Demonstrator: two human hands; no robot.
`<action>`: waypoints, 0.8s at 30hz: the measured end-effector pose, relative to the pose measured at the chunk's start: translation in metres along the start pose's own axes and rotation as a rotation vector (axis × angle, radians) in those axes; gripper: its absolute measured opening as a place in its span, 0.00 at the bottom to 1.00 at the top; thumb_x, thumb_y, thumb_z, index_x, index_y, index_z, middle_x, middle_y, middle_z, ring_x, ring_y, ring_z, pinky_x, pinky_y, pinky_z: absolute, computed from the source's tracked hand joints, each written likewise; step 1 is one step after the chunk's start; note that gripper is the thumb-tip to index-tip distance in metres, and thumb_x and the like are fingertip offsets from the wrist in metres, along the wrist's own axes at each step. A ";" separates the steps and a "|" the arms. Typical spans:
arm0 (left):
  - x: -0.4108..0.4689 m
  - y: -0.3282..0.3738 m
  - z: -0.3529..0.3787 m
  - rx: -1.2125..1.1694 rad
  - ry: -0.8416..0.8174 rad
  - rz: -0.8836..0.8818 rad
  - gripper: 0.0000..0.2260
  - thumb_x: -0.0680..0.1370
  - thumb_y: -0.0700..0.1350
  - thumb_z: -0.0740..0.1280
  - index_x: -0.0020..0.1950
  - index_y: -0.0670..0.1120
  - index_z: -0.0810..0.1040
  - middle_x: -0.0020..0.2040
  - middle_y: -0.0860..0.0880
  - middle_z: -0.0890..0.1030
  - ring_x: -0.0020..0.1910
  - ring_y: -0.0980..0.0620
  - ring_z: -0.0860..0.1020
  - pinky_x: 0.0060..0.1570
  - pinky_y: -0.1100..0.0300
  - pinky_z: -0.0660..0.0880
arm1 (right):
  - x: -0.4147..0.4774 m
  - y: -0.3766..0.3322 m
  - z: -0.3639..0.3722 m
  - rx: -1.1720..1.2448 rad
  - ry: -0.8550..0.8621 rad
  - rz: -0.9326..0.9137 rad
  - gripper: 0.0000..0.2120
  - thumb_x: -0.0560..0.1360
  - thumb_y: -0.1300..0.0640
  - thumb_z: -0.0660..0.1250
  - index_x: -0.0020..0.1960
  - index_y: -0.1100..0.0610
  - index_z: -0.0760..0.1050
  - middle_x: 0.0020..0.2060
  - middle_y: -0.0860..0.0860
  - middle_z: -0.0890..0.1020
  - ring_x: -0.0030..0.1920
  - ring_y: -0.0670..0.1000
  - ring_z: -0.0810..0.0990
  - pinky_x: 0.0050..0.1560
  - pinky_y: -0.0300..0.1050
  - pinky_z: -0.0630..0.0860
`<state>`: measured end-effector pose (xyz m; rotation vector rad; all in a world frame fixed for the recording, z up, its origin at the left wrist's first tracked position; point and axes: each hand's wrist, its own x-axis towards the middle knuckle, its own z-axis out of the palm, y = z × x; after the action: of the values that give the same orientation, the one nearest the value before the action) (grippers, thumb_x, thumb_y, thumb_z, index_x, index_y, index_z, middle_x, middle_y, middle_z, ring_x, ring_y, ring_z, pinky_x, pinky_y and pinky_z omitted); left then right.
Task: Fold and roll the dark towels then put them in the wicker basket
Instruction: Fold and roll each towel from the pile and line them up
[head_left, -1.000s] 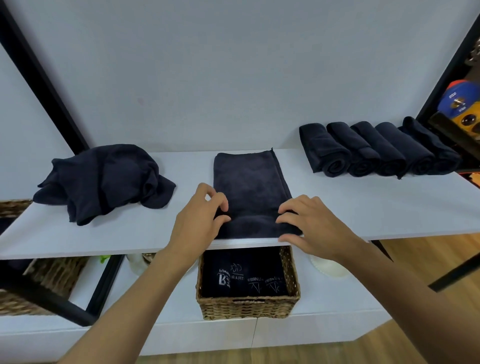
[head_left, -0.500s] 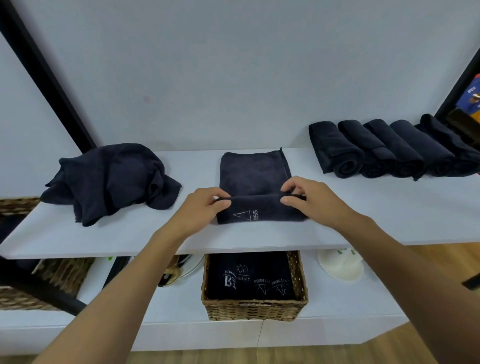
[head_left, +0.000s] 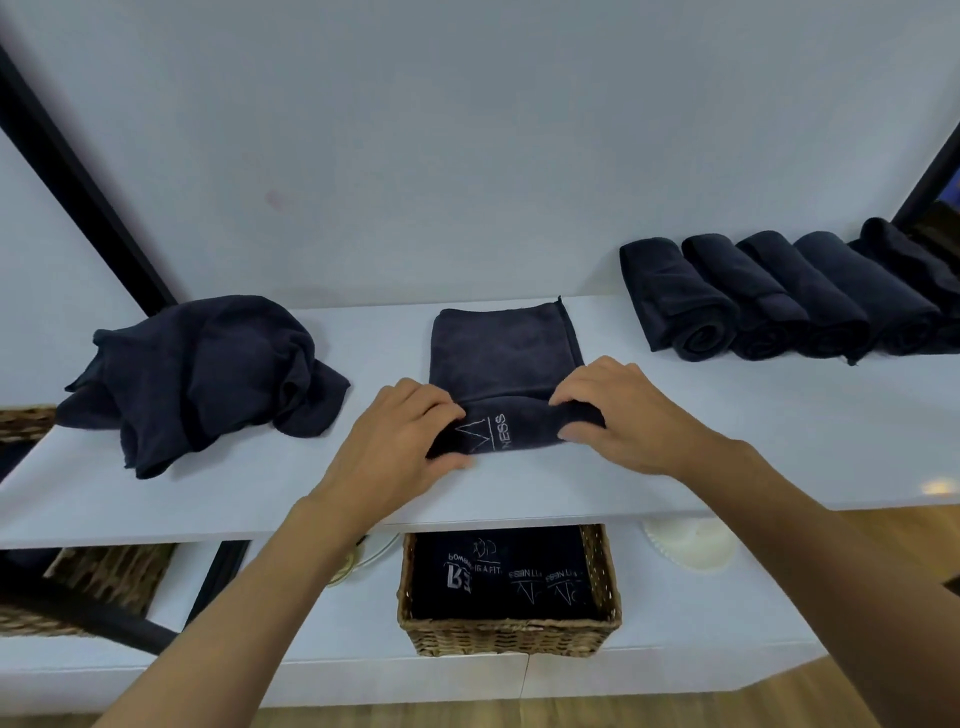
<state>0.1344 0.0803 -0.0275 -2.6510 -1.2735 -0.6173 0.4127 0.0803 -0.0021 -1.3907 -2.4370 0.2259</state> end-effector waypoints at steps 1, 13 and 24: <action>0.002 0.000 -0.001 0.002 -0.013 -0.017 0.18 0.71 0.53 0.75 0.56 0.44 0.81 0.51 0.49 0.81 0.50 0.50 0.74 0.51 0.54 0.75 | 0.005 0.002 -0.003 0.073 -0.035 0.042 0.09 0.77 0.52 0.68 0.57 0.50 0.78 0.51 0.43 0.80 0.54 0.47 0.73 0.57 0.46 0.67; 0.066 -0.031 -0.002 -0.651 -0.101 -0.668 0.04 0.75 0.47 0.72 0.48 0.51 0.79 0.44 0.53 0.78 0.43 0.55 0.76 0.42 0.62 0.69 | 0.038 0.031 0.016 -0.124 0.352 -0.080 0.09 0.77 0.58 0.64 0.50 0.52 0.82 0.47 0.46 0.80 0.45 0.51 0.77 0.49 0.48 0.67; 0.045 -0.026 0.010 0.115 0.076 -0.098 0.24 0.71 0.58 0.72 0.59 0.43 0.80 0.48 0.48 0.82 0.47 0.44 0.78 0.48 0.52 0.74 | 0.068 0.042 -0.009 0.155 -0.053 0.113 0.11 0.76 0.50 0.69 0.58 0.47 0.78 0.50 0.42 0.80 0.52 0.46 0.76 0.60 0.44 0.64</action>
<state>0.1423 0.1322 -0.0194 -2.4617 -1.3806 -0.6313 0.4180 0.1603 0.0077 -1.4713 -2.3287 0.4739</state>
